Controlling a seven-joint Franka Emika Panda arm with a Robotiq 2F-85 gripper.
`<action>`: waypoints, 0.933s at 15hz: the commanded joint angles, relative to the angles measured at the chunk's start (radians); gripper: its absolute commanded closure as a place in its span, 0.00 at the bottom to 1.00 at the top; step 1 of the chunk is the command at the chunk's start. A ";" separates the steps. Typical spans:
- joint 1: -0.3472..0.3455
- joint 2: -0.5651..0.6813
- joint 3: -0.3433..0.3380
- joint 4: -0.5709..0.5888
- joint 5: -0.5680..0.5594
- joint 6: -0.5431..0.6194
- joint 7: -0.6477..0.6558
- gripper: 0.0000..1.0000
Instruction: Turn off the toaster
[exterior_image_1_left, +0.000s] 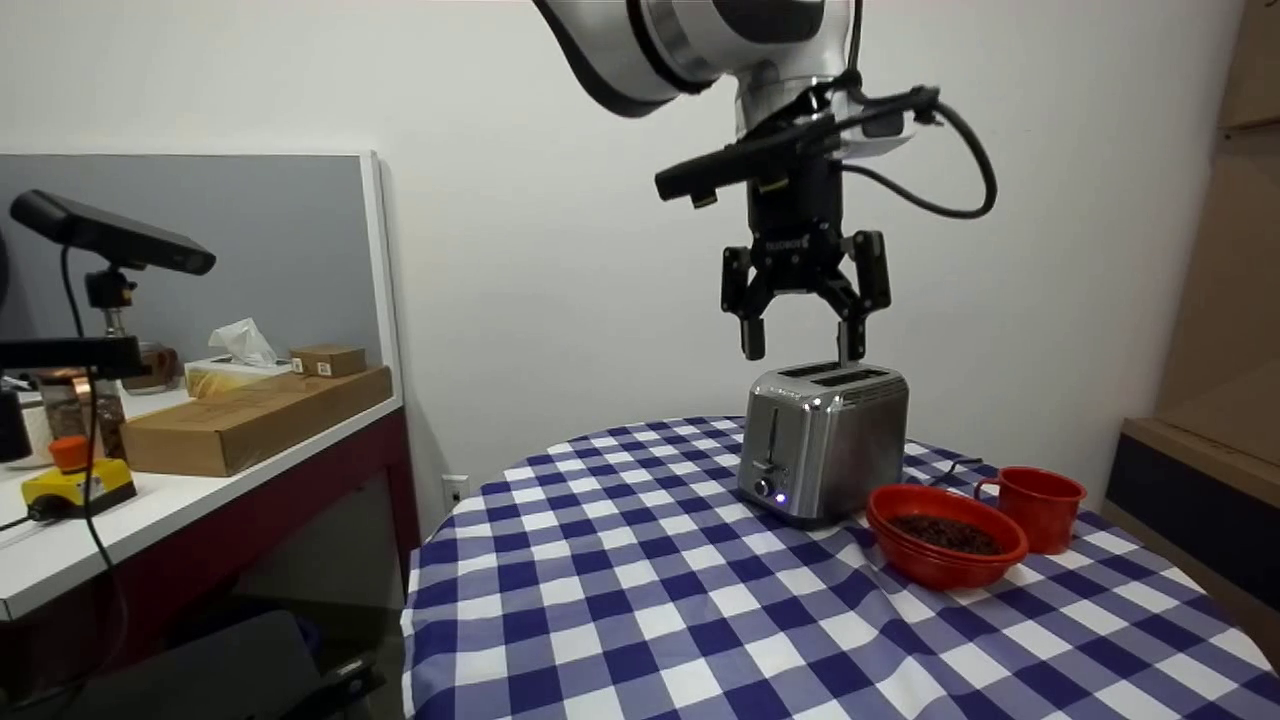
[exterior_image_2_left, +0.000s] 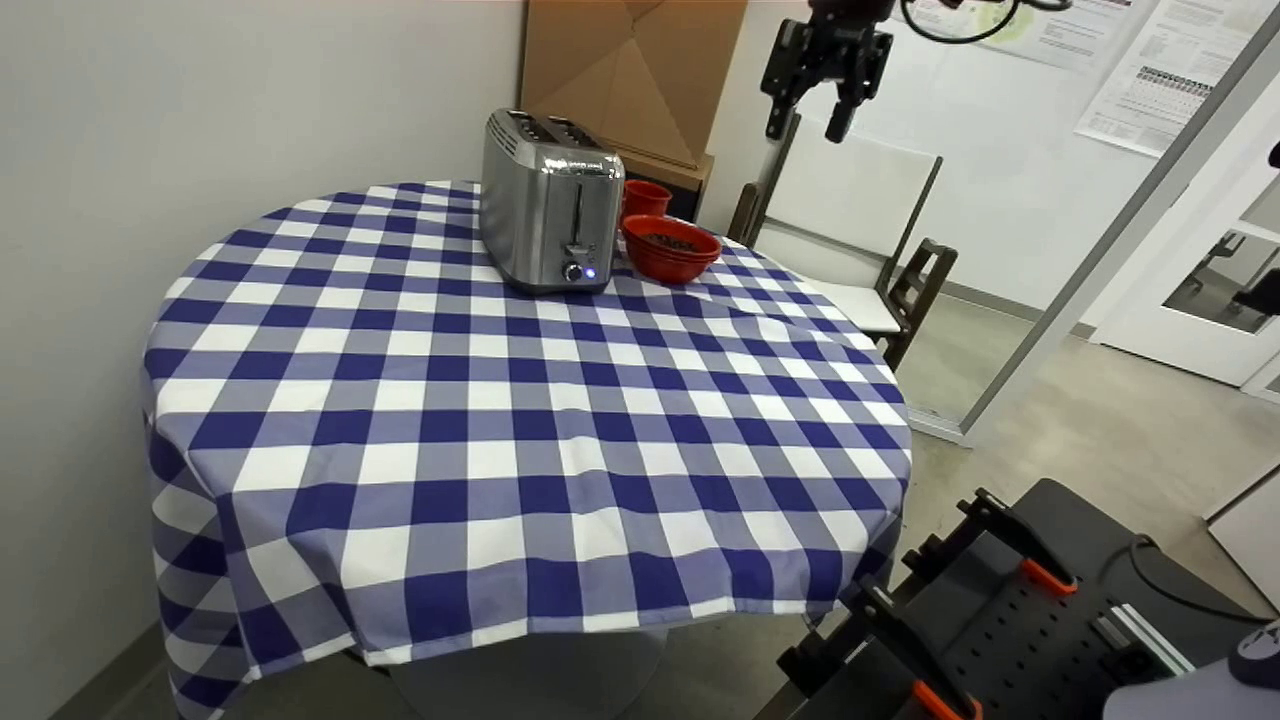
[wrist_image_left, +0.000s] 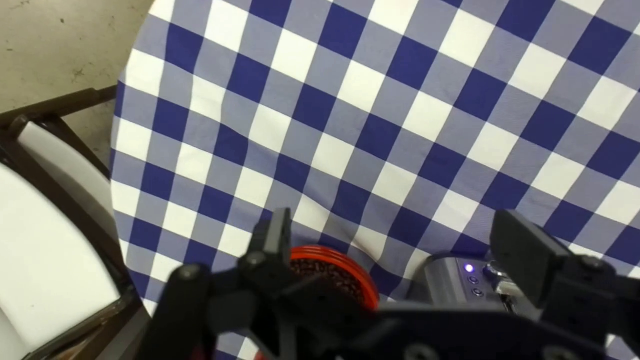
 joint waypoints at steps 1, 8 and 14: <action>0.020 0.135 0.007 0.055 -0.036 0.112 0.069 0.00; 0.080 0.363 -0.030 0.133 -0.118 0.322 0.222 0.00; 0.144 0.494 -0.078 0.194 -0.112 0.425 0.286 0.00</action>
